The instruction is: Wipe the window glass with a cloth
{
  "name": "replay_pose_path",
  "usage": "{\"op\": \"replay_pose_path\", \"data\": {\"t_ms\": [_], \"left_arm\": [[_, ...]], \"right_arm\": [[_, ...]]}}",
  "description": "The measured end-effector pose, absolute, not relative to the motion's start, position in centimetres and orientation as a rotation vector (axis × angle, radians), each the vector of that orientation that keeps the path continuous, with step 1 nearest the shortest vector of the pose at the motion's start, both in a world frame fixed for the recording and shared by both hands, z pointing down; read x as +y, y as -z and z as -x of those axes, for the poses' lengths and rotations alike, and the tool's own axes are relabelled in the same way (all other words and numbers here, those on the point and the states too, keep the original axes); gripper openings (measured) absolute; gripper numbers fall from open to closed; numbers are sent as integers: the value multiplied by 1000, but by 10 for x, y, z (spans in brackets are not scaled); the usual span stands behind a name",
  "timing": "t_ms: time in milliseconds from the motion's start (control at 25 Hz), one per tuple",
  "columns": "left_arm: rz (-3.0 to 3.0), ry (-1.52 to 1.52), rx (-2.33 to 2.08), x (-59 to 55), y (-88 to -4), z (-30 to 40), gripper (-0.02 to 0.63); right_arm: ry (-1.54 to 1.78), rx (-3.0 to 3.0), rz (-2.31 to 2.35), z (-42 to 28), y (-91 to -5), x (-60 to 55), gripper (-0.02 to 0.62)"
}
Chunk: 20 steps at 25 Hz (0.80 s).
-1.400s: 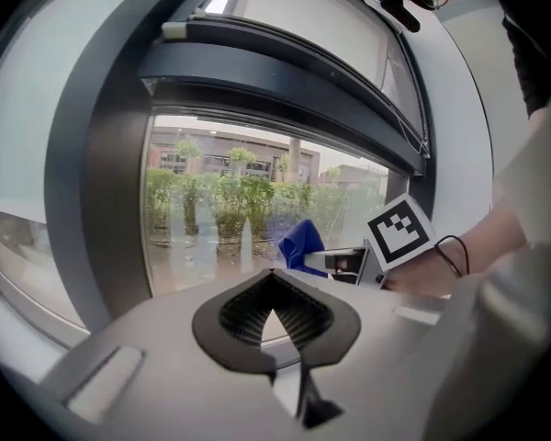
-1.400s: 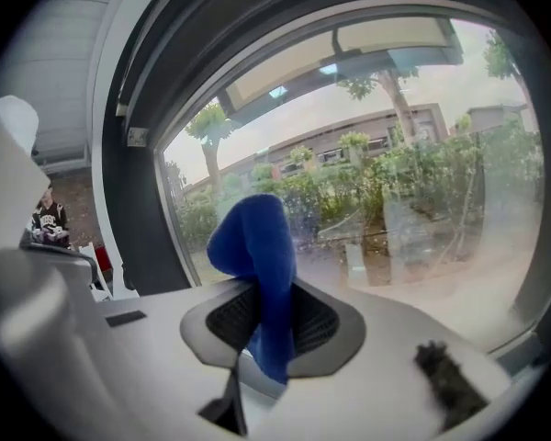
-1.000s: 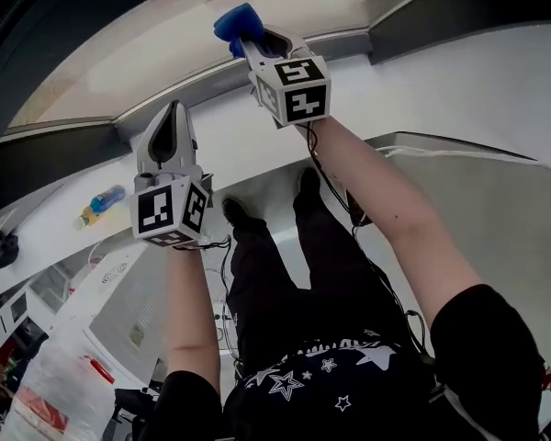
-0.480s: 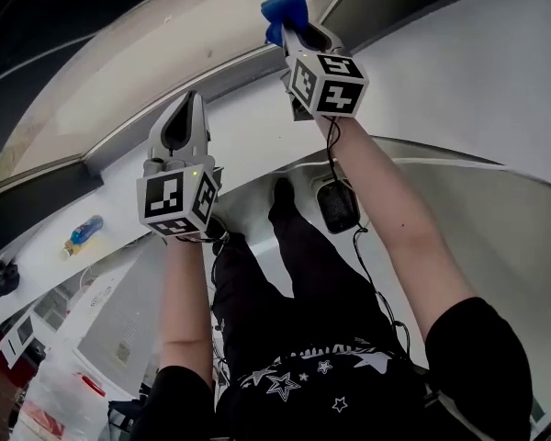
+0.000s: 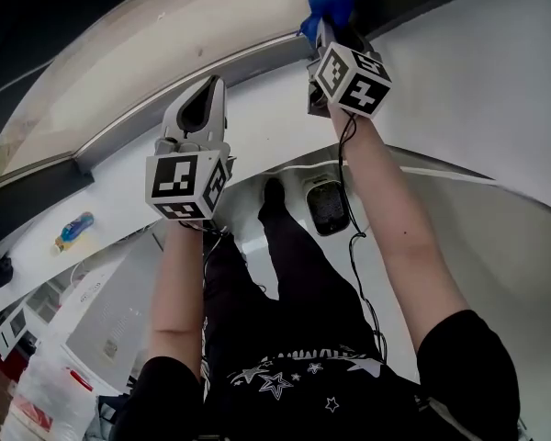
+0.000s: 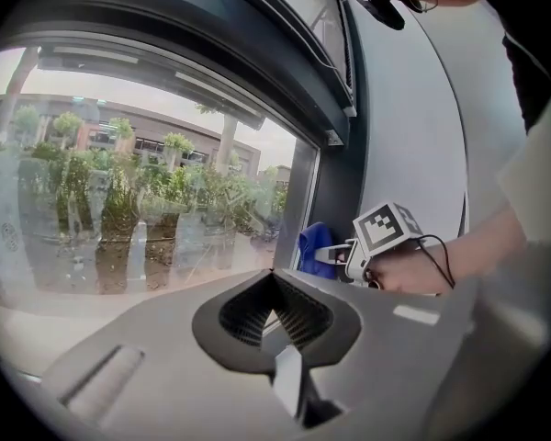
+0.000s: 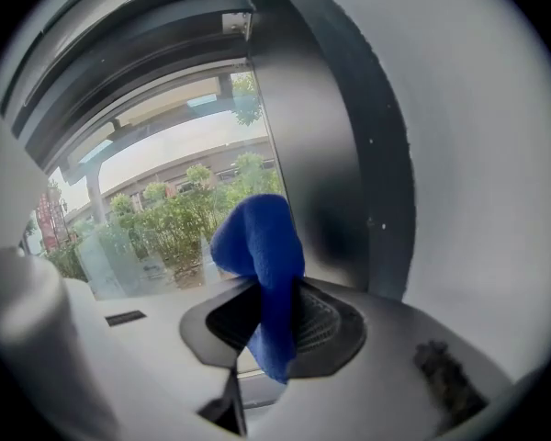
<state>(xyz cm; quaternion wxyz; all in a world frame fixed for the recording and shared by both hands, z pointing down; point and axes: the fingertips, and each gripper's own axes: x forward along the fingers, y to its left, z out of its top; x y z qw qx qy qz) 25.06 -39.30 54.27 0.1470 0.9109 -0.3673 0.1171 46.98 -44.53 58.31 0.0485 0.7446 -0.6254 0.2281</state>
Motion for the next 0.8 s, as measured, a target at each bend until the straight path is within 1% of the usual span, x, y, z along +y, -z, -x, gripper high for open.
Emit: {"op": "replay_pose_path", "data": {"t_ms": [240,400,600,800], "left_arm": [[-2609,-333,-1089,-389,-555,-225,8],[-2558,-337,-1148,-379,-570,-183,8],[-2495,-332,-1249,-368,-580,-101,8],[-2448,-304,-1352,-358,-578,-6,8]], "right_arm": [[-704,-1917,-2274,-452,-591,-432,75],[-699,-1947,-2201,-410,-601,-421,75],[-690,-2022,-2058,-314,-609,-417,75],[-679,-2130,-1867,-191,-614,-417,75]]}}
